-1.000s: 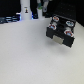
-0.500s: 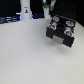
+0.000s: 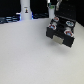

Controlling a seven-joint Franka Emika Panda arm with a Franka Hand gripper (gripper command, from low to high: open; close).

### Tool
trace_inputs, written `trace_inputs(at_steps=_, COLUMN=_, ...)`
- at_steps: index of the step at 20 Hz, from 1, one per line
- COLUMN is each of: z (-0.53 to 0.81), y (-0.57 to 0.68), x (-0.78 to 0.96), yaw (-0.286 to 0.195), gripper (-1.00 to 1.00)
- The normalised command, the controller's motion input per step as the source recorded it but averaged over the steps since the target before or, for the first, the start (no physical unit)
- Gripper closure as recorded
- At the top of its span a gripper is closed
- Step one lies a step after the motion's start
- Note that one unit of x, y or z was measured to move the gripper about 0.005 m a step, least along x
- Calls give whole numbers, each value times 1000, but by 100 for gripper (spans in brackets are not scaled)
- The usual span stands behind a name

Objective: Open the kcup holder, insert the kcup into the holder, and close the kcup holder

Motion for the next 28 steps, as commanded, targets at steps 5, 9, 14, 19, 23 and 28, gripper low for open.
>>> trace_inputs(at_steps=5, z=-8, y=273, x=178, yaw=11, gripper=100)
trace_inputs(at_steps=9, z=151, y=170, x=243, yaw=-2, gripper=100)
trace_inputs(at_steps=14, z=430, y=468, x=550, yaw=-15, gripper=100)
trace_inputs(at_steps=19, z=377, y=570, x=606, yaw=-9, gripper=100)
trace_inputs(at_steps=23, z=219, y=514, x=537, yaw=-2, gripper=100)
trace_inputs(at_steps=28, z=63, y=288, x=302, yaw=-3, gripper=100)
